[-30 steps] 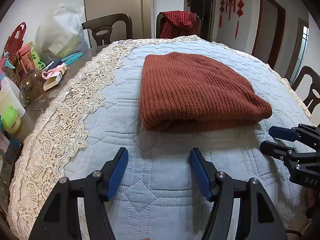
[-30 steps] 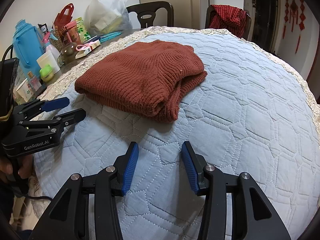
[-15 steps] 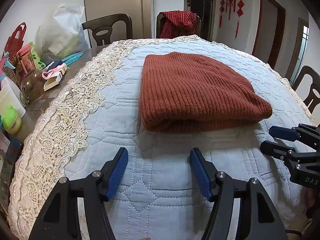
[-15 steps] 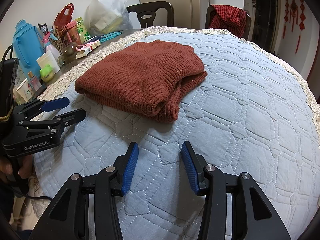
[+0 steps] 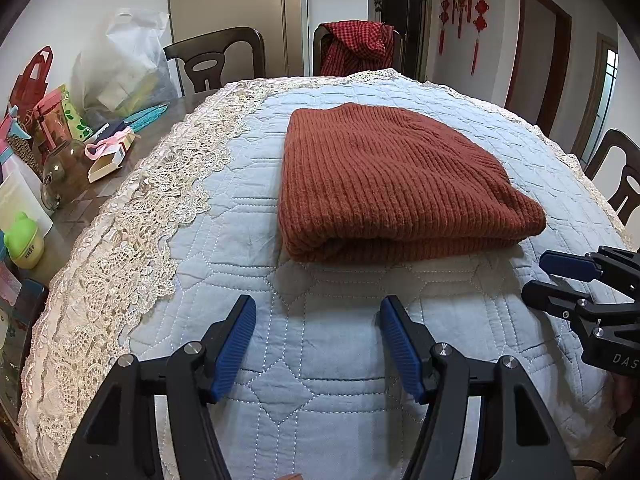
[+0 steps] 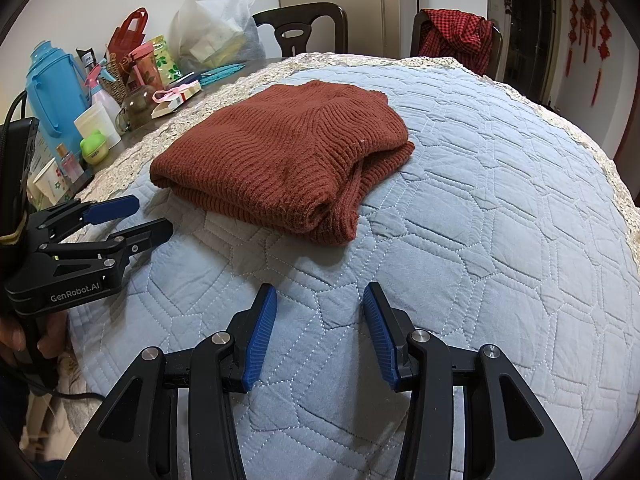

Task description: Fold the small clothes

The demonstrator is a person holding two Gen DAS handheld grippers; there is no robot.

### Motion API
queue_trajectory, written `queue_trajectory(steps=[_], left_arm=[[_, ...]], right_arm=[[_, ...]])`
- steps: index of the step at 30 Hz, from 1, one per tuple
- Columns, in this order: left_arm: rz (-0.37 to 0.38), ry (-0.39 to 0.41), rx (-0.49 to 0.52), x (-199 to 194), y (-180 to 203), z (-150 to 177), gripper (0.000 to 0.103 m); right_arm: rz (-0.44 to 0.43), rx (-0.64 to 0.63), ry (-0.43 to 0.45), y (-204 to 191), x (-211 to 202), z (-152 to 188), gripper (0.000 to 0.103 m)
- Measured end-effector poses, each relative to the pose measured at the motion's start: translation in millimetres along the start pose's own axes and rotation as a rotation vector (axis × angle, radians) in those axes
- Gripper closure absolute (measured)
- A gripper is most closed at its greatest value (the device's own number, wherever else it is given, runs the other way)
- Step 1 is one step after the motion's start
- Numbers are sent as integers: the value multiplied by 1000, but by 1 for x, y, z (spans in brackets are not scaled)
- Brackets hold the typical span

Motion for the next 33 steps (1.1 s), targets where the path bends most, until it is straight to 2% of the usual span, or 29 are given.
queue_trajectory(steps=[33], left_arm=[[-4, -7, 11, 1, 2, 0, 32]], right_arm=[[-3, 3, 0, -1, -1, 0, 57]])
Point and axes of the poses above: each gripper's, at about its wrist camera, not at the fingertips, and x roughly the way its jaws point, y to its right, z to its underside, the point moved 7 cm from there along x, roughly the way its jaws point, and after that the axes turned 9 degrees about z, right-handed, at the moved point
